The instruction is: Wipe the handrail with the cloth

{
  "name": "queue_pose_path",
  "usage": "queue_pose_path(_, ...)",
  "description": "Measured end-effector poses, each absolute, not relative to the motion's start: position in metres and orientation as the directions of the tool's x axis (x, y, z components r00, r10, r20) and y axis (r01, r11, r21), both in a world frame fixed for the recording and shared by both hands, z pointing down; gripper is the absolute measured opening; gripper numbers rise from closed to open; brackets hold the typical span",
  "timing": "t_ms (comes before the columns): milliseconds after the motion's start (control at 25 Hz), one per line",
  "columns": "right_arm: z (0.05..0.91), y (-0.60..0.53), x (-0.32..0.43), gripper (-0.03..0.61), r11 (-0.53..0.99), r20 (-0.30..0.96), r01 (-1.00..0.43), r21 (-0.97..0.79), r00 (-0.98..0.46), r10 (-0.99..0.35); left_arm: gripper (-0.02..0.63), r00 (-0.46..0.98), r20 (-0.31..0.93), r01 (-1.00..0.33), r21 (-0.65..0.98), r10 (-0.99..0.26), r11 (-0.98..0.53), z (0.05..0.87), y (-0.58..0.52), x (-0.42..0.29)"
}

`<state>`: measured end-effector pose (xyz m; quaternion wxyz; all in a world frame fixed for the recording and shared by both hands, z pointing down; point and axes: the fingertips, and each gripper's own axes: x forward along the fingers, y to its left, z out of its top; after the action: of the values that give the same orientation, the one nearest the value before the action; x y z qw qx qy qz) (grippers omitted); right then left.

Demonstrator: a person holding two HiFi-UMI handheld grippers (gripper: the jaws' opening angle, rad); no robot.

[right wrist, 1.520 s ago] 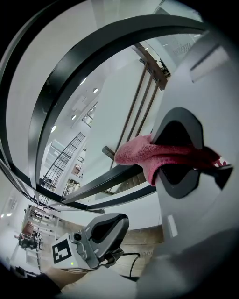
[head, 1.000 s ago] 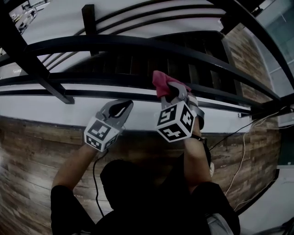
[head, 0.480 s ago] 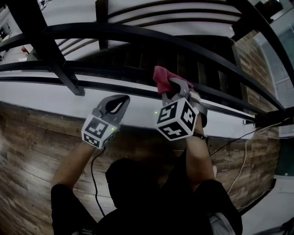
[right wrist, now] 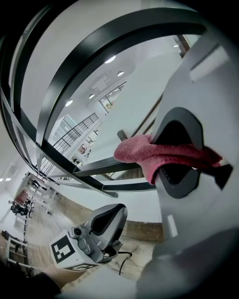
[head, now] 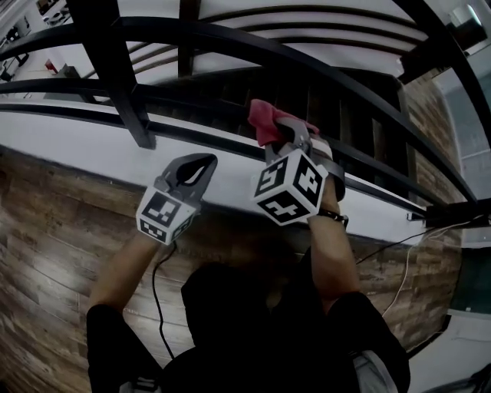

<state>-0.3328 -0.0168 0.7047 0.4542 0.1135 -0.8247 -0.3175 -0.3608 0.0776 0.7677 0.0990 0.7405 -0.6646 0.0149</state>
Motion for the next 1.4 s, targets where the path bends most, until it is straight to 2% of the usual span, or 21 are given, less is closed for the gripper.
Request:
queue_pose_path(400, 0.701, 0.002, -0.367, 0.043, 0.757, 0.668, 0.136, 0.640, -0.586, -0.459, 0.000, 0.018, 0.138, -0.997, 0.075, -0.990, -0.008, 0.760, 0.095, -0.404)
queue_pose_path(1400, 0.700, 0.067, -0.463, 0.043, 0.739, 0.676, 0.258, 0.622, -0.653, -0.341, -0.001, -0.162, 0.142, -0.976, 0.122, -0.977, 0.179, 0.773, 0.161, -0.461)
